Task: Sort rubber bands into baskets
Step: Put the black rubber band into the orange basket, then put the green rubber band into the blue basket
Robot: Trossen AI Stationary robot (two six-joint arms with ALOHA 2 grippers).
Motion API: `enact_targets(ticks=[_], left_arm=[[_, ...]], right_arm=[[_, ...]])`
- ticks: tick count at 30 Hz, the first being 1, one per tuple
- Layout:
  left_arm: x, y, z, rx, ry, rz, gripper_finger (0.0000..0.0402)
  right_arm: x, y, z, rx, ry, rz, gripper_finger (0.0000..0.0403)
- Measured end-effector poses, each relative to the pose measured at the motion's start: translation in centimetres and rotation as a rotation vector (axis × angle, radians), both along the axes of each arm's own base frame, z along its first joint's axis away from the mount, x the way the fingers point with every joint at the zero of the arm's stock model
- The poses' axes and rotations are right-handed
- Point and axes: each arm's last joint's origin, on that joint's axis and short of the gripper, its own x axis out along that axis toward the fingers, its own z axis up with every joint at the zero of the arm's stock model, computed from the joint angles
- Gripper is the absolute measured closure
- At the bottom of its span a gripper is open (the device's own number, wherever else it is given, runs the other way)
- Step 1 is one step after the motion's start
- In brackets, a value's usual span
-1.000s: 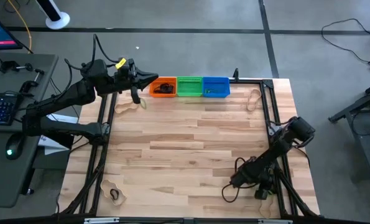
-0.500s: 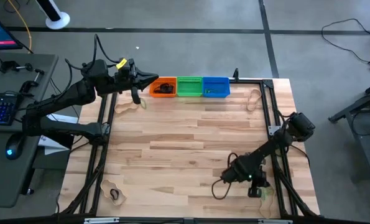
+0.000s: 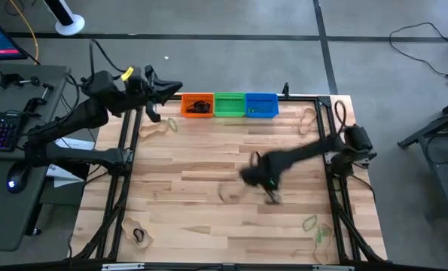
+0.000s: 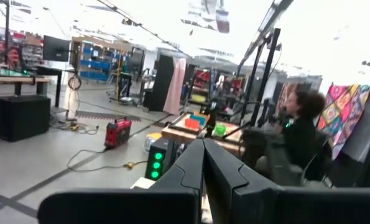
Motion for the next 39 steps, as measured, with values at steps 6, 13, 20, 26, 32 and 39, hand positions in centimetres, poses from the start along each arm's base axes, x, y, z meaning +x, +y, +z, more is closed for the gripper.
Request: enact_targets(ticks=[6, 13, 20, 26, 32, 39], left_arm=[[-0.1, -0.5, 0.2, -0.070, -0.029, -0.036, 0.0401], [0.5, -1.2, -0.2, -0.095, -0.007, -0.088, 0.0401], [0.7, -2.0, -0.2, -0.129, -0.011, -0.137, 0.0401], [0.9, -2.6, -0.5, -0.154, 0.019, -0.171, 0.0401], [1.0, -2.8, -1.0, -0.175, 0.065, -0.179, 0.0401], [1.0, -2.7, -1.1, -0.127, 0.088, -0.139, 0.0401]], right_arm=[[6.8, -10.7, 3.0, -0.076, -0.605, -0.240, 0.0403], [11.6, -22.0, 5.6, -0.185, -0.936, -0.534, 0.0403], [15.8, -27.9, 4.1, -0.193, -0.974, -0.679, 0.0402], [17.5, -30.9, 2.3, -0.084, -0.930, -0.800, 0.0349], [17.2, -32.1, 2.6, -0.066, -0.894, -0.872, 0.0234], [14.8, -33.1, 6.1, -0.119, -0.816, -0.759, 0.0157]])
